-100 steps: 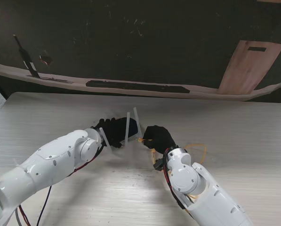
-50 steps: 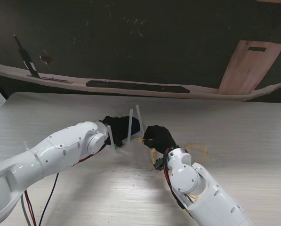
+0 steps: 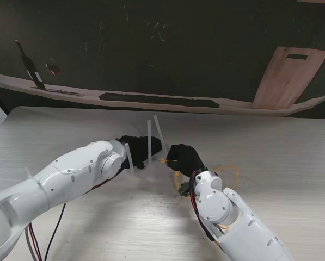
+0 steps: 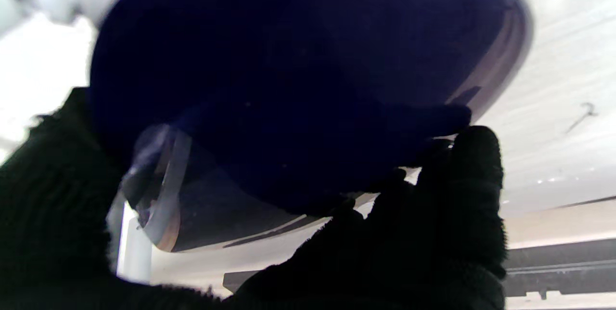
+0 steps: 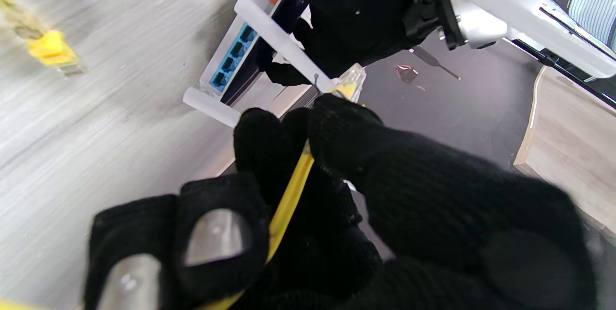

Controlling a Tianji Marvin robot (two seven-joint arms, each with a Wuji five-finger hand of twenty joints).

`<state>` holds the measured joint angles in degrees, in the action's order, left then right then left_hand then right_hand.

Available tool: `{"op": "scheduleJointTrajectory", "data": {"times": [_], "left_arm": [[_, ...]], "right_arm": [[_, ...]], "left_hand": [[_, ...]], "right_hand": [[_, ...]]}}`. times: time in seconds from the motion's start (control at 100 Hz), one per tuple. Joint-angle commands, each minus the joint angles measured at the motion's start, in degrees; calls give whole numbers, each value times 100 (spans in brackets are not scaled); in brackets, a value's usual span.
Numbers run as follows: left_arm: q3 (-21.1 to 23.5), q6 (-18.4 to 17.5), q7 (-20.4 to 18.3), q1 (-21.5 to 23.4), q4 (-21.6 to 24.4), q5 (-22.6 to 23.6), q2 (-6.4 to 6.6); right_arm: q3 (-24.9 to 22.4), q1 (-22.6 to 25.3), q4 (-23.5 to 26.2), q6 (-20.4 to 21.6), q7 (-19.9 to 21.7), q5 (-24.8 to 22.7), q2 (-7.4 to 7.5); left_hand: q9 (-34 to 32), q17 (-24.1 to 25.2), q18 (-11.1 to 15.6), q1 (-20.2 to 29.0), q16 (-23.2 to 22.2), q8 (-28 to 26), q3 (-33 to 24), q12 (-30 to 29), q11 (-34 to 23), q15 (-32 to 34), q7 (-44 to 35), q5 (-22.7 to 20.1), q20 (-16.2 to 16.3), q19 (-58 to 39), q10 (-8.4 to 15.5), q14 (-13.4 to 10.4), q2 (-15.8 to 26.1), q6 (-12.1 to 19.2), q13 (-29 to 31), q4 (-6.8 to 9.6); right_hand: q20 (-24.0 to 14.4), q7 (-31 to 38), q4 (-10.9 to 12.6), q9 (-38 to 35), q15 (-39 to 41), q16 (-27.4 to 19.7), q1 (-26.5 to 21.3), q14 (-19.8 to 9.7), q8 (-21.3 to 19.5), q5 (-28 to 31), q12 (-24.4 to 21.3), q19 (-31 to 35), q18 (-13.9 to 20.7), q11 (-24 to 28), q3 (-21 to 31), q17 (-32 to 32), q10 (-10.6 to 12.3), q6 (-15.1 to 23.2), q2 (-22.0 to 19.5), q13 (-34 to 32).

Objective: Untangle the Ethernet cable and plug it into the router

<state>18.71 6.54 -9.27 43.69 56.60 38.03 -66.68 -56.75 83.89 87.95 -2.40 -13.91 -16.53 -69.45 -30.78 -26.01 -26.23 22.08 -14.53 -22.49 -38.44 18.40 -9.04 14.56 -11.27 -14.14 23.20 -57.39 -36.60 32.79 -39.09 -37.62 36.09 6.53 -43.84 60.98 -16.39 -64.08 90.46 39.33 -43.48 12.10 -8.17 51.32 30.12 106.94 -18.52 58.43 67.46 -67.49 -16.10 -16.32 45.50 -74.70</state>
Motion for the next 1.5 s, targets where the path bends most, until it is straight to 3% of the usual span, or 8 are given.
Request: {"op": "scheduleJointTrajectory", "data": {"times": [0.0,0.24,0.5,0.7,0.9,1.15,1.49], "left_arm": [[-37,-67,-320,308,10,-91,164],[962,-113,-768,916,852,100,504],[1673,-225,-1051,1458,1454,266,660],[1870,-241,-1215,1613,1649,111,686],[1875,-180,-1225,1623,1655,-36,665],[1789,82,-1122,1614,1690,-143,605],[1511,259,-1158,1416,1581,-469,535]], "right_arm": [[6,33,28,19,56,-17,-15],[93,-41,-7,-194,-8,-159,-31],[354,-241,-142,-609,-37,-336,-68],[550,-356,-185,-1028,-17,-377,-111],[622,-346,-173,-1390,-10,-84,-191],[688,-377,-284,-1619,-198,150,-318],[729,-498,-520,-1848,-599,202,-492]], "left_hand": [[-1253,-346,1483,2876,-632,-536,-1970,898,-2403,1938,-3539,-788,135,-242,2528,-1913,653,2509,1067,-127],[-1177,-231,1509,2948,-635,-507,-1889,916,-2352,1909,-3460,-770,96,-165,2526,-1899,737,2520,953,-212],[-1244,-259,1523,3113,-697,-521,-1861,962,-2344,1943,-3484,-817,108,-198,2538,-1866,699,2562,1023,-306],[-1219,-228,1535,3171,-741,-515,-1831,989,-2316,1942,-3463,-808,108,-196,2529,-1835,744,2559,988,-353],[-1195,-204,1516,3172,-766,-507,-1802,1003,-2311,1960,-3444,-808,121,-211,2500,-1817,770,2548,966,-374],[-1258,-227,1460,3170,-798,-501,-1767,1043,-2314,2034,-3434,-848,167,-302,2435,-1748,745,2494,994,-435],[-1246,-172,1415,3180,-790,-487,-1744,1069,-2277,2071,-3400,-851,196,-340,2391,-1718,797,2464,951,-474]], "right_hand": [[77,410,87,-504,321,-70,-121,82,-23,207,-75,1304,1166,497,199,-186,-1066,161,-335,16],[571,350,71,-710,-56,-183,-140,372,45,330,-226,1260,685,247,230,-78,-1051,103,-236,31],[731,324,56,-836,-197,-233,-164,478,41,417,-257,1139,364,212,291,-37,-1095,-55,-138,36],[717,323,40,-938,-128,-199,-167,458,38,486,-238,1185,329,259,335,-44,-1147,-151,-61,33],[696,327,26,-974,-64,-168,-155,422,23,515,-205,1234,357,319,364,-53,-1171,-194,-46,31],[655,328,12,-1026,39,-120,-158,336,2,540,-159,1304,456,409,394,-71,-1202,-257,-35,24],[296,332,-10,-1095,270,7,-183,162,-7,560,-82,1304,718,558,408,-135,-1252,-374,-13,18]]}}
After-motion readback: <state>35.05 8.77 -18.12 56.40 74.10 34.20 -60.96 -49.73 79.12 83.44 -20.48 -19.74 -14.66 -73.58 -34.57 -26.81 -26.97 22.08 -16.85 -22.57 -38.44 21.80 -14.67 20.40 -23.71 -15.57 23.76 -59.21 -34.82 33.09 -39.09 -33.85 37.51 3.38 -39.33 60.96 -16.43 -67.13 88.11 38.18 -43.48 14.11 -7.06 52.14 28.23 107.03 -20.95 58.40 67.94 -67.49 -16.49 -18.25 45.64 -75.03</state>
